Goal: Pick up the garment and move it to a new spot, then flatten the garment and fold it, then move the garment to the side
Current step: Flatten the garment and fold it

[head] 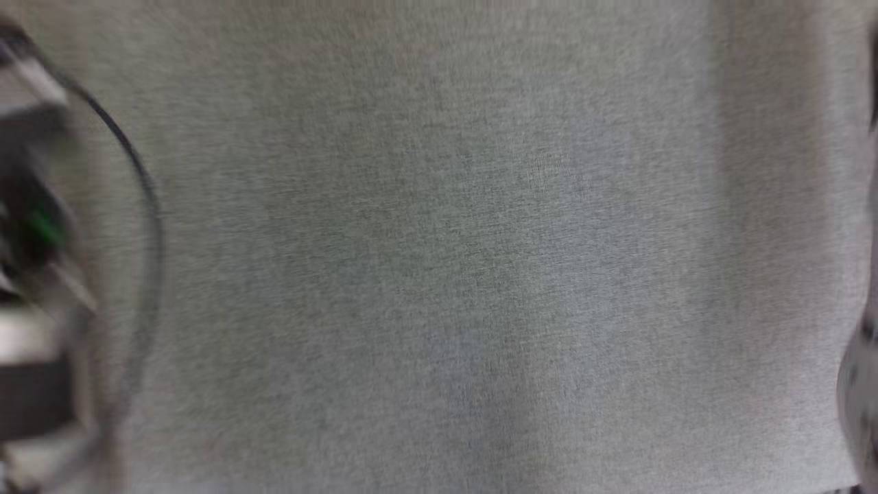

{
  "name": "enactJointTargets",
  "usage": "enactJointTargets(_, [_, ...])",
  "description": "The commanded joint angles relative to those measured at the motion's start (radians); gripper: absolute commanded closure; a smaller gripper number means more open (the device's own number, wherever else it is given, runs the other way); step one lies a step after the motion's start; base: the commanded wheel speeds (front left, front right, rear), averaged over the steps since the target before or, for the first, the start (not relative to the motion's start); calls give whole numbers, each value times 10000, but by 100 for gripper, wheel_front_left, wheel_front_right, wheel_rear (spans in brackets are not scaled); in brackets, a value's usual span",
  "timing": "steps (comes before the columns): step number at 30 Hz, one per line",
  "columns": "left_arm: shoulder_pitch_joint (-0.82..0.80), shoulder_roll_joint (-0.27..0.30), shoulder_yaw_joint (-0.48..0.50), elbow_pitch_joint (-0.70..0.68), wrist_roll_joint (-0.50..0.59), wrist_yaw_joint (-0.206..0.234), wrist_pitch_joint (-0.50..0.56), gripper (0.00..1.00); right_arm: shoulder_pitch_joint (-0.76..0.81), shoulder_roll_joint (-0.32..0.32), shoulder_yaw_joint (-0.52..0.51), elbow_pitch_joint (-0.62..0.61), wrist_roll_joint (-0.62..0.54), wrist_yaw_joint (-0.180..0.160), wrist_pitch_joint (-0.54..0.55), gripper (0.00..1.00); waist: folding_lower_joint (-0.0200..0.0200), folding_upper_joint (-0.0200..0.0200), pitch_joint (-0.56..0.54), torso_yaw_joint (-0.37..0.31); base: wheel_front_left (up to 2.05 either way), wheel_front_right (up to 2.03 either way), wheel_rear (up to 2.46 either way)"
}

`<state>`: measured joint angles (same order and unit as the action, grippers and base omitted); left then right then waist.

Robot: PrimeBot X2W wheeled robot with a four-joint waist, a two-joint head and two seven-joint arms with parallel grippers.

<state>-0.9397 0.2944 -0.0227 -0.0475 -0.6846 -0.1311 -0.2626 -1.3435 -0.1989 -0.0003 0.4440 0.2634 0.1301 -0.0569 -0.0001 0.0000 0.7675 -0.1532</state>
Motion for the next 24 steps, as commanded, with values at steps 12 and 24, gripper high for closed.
enactJointTargets(12, [4907, -1997, 645, 1711, -249, 12, -31, 100, 6648, -249, 234, -3179, 783, 5, 5436, 100, 1, 0, -4035, 856, 0, 0, 0])
enactJointTargets(24, [7501, -2014, -246, 3587, -300, 289, 806, 100, 10682, 13, -293, -4212, 452, 5, 6987, 100, 1, 0, -6423, 1310, 0, 0, 0])
